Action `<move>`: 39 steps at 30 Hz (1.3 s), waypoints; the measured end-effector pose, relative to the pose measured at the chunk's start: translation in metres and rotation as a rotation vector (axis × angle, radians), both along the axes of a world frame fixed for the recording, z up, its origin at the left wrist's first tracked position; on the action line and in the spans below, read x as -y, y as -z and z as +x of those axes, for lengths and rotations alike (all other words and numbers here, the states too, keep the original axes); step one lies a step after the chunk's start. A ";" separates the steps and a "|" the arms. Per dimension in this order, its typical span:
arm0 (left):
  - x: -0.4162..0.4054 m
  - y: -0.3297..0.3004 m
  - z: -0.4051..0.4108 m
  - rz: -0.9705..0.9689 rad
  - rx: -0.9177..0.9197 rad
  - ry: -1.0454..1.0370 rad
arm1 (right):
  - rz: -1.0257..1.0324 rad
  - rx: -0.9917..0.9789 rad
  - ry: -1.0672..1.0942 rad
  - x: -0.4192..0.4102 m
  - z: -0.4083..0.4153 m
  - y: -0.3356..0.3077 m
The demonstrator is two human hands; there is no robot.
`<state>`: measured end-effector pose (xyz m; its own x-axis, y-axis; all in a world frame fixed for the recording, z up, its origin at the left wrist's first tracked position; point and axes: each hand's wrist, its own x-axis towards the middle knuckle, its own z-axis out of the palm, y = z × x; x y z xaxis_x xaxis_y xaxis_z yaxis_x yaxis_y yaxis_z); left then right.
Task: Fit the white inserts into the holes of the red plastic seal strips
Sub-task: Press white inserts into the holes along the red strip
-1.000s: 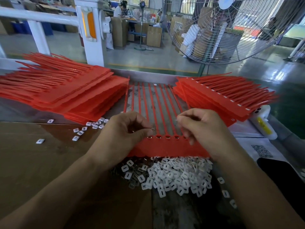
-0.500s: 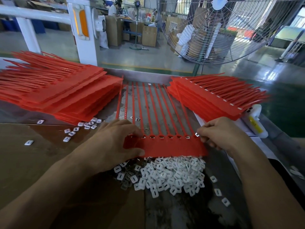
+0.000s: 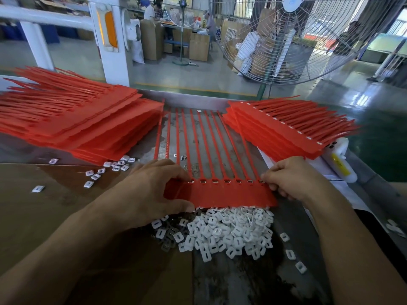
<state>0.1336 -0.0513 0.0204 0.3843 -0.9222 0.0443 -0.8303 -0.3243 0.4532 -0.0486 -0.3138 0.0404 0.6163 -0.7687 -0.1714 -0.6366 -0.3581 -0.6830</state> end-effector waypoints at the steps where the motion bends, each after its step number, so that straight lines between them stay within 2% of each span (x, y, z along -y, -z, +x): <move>1: 0.000 0.000 0.000 0.003 -0.002 0.001 | 0.000 -0.004 0.002 0.000 0.000 0.000; 39: 0.001 -0.001 -0.002 -0.015 -0.003 -0.012 | -0.014 -0.032 -0.035 0.003 -0.001 -0.002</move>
<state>0.1320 -0.0527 0.0216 0.3950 -0.9169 0.0568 -0.8250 -0.3269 0.4610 -0.0500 -0.3168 0.0425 0.6370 -0.7493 -0.1808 -0.6451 -0.3898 -0.6572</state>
